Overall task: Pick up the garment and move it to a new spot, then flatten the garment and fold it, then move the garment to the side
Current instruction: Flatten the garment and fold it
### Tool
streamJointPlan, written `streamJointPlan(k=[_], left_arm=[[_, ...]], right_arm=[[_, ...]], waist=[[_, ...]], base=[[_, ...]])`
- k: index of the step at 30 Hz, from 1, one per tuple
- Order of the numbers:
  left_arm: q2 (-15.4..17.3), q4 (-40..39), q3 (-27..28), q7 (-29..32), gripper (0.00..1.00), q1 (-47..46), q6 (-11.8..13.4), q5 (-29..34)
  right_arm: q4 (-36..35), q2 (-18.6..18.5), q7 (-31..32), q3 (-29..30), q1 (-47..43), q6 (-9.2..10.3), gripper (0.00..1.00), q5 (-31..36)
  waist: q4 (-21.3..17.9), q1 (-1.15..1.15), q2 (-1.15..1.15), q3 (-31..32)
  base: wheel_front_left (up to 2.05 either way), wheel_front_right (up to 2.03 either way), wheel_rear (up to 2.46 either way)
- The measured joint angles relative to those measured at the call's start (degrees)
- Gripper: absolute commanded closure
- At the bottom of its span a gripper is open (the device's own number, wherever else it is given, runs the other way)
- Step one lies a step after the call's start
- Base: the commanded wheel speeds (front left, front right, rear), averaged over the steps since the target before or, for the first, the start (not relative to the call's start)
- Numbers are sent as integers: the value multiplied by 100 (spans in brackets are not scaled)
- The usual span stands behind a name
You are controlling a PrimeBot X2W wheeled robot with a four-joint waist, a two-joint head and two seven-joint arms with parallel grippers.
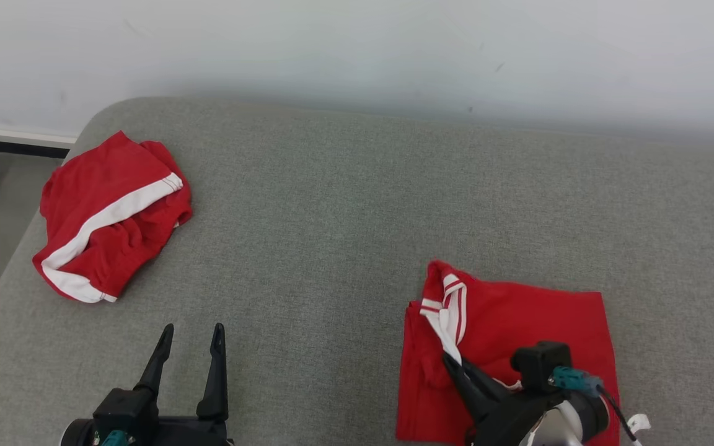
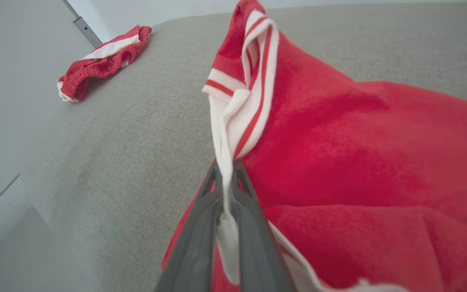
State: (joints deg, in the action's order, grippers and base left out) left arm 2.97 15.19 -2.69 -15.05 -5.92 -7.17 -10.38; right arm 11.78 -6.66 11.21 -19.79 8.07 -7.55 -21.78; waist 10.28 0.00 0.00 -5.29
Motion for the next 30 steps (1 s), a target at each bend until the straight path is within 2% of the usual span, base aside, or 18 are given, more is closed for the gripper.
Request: streamJointPlan(k=[6,7,8,13,20,30], left_arm=[[-1,38,-4,0,0,-42,-23,-20],[-2,42,-9,0,0,-47,-23,-20],[-2,45,-11,0,0,-52,-23,-21],[-2,60,11,0,0,-50,-23,-20],[-4,78,55,0,0,31,-24,-20],[-3,-1,180,0,0,241,-25,26]], right_arm=[[482,196,-357,-174,123,0,100,1],[550,207,-409,-186,163,0,60,3],[601,215,-465,-211,191,0,0,9],[575,225,-859,-223,377,0,0,36],[-105,-32,-1335,238,536,0,0,47],[-775,-360,-1564,1410,135,0,0,227]], waist=[[41,0,0,-66],[33,0,0,-65],[26,0,0,-64],[-49,0,0,-45],[-219,0,0,67],[-480,0,0,285]], base=[[0,0,0],[0,0,0],[0,0,0],[0,0,0],[0,0,0],[0,0,0]])
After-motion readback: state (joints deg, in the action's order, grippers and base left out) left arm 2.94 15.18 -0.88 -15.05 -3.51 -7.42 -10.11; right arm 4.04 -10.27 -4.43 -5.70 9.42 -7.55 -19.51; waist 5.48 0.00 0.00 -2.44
